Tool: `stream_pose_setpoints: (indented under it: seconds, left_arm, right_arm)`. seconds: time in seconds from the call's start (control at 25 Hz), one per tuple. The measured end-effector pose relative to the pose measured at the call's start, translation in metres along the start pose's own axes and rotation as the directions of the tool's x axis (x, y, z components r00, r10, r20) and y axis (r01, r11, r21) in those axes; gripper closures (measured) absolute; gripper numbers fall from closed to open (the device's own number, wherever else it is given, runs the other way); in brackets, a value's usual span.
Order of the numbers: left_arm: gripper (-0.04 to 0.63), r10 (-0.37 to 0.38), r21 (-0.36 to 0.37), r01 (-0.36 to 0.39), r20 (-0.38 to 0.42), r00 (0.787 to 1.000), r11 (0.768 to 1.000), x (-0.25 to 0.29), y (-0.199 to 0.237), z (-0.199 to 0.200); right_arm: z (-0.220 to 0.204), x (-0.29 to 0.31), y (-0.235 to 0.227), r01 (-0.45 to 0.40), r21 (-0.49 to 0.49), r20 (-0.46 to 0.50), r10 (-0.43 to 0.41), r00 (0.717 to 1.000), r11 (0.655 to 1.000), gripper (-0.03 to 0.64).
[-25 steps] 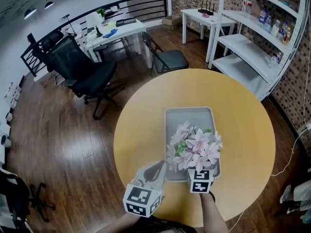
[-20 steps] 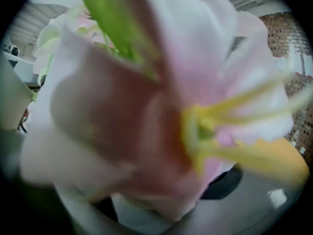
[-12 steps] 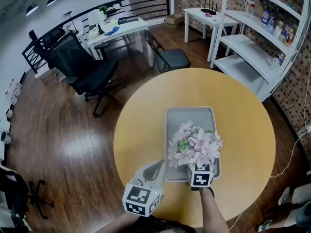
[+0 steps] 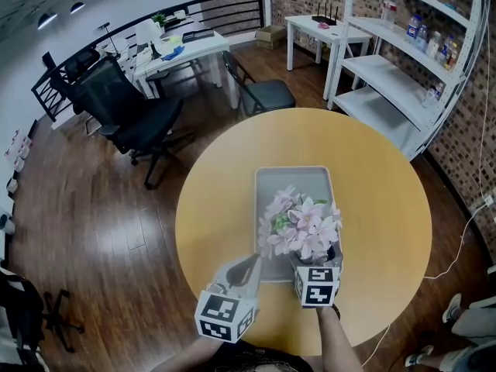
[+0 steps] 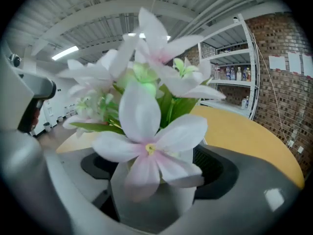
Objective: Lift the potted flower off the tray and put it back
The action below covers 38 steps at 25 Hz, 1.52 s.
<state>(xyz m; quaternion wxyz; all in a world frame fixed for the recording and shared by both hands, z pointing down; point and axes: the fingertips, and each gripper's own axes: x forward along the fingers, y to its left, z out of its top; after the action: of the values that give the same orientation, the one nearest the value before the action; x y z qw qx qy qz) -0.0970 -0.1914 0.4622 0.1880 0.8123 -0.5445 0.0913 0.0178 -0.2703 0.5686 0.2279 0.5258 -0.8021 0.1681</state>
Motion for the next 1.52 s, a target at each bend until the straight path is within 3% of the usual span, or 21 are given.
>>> stream_pose_setpoints:
  seconds: [0.48,0.84,1.0,1.16,1.52]
  left_arm:
    - [0.592,-0.038,0.014,0.038,0.009,0.999,0.999,-0.016,-0.054,-0.015]
    - [0.592,-0.041,0.033,0.04,0.029,0.999,0.999,-0.031,-0.083,-0.018]
    - [0.592,-0.044,0.047,0.042,0.033,0.999,0.998,-0.036,-0.092,-0.02]
    - [0.592,-0.045,0.057,0.043,0.041,0.998,0.997,-0.041,-0.096,-0.018]
    - [0.592,-0.051,0.071,0.048,0.043,0.998,0.996,-0.042,-0.101,-0.018]
  right_arm:
    - [0.015,-0.091,0.009,-0.056,0.03,0.102,0.053,0.993,0.998,0.242]
    - [0.034,-0.157,0.033,-0.094,-0.019,0.213,0.096,0.972,0.995,0.371]
    - [0.041,-0.178,0.043,-0.103,-0.038,0.257,0.11,0.96,0.994,0.462]
    - [0.04,-0.189,0.049,-0.122,-0.039,0.27,0.128,0.954,0.992,0.617]
    - [0.038,-0.197,0.055,-0.15,-0.036,0.27,0.154,0.95,0.988,0.617]
